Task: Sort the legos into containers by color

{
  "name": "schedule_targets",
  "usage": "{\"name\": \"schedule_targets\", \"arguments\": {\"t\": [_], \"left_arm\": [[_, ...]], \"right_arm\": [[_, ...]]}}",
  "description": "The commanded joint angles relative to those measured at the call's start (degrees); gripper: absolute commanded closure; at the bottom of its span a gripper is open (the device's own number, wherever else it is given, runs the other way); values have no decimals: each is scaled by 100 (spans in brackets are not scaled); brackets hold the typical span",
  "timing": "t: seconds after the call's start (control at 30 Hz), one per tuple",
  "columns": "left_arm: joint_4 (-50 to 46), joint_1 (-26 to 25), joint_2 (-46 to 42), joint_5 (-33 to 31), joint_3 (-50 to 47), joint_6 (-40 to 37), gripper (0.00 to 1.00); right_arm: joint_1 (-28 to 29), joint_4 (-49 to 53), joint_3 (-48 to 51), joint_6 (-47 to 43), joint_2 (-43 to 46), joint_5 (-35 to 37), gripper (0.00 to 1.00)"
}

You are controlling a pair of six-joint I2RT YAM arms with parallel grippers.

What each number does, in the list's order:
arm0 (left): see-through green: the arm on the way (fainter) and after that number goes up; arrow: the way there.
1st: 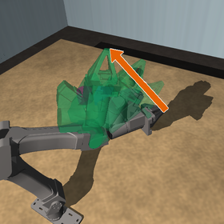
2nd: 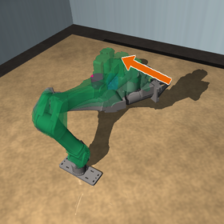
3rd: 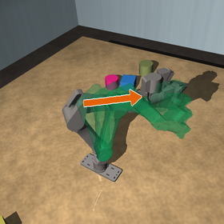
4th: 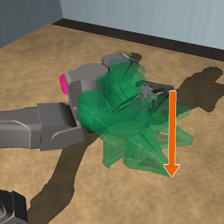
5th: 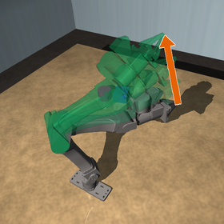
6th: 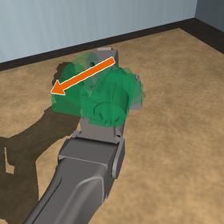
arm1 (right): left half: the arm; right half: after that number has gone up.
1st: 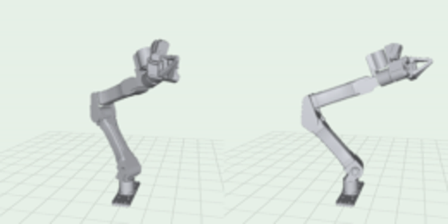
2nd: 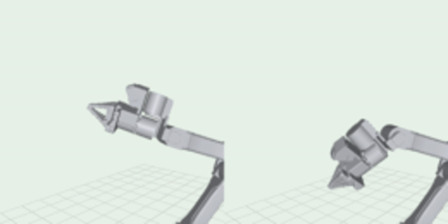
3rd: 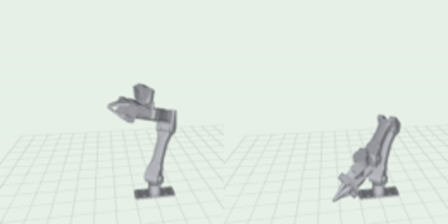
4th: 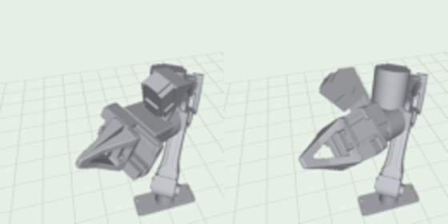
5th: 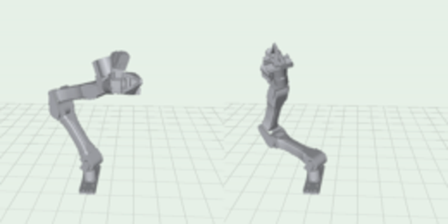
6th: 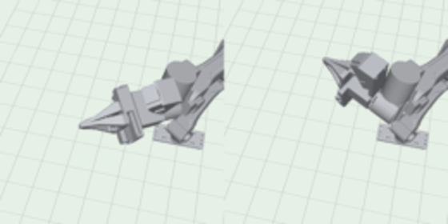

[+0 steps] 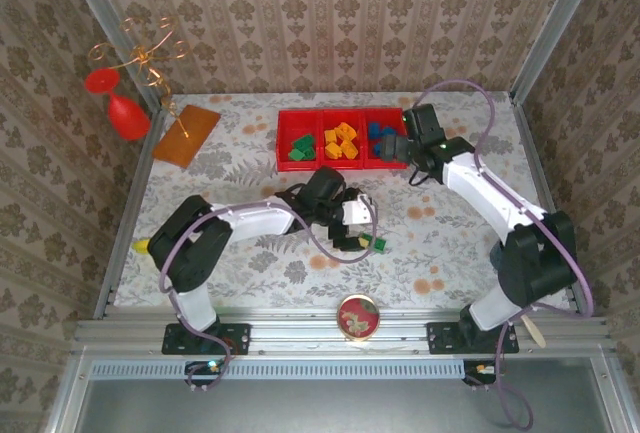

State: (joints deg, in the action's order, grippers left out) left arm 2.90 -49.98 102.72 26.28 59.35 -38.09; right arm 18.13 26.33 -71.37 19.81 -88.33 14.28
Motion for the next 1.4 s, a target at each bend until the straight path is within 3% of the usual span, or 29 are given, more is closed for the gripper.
{"name": "schedule_targets", "arguments": {"t": [0.0, 0.37, 0.8, 1.1, 1.37], "left_arm": [[-502, -64, 298, 340, 361, -432, 5], [-1243, -193, 978, 474, 999, -788, 10], [-1949, -265, 1459, 76, 1480, -719, 36], [-1748, -271, 1447, -123, 1400, -408, 66], [-555, -256, 831, -831, 713, 321, 68]], "right_arm": [[-24, -33, 360, 348, 536, -79, 0], [-29, 189, 1239, 702, 1616, 176, 0], [-21, 198, 1407, 962, 1921, 359, 0], [-23, 267, 1366, 1059, 1888, 563, 0], [-21, 259, 1511, 1078, 2172, 827, 0]]}}
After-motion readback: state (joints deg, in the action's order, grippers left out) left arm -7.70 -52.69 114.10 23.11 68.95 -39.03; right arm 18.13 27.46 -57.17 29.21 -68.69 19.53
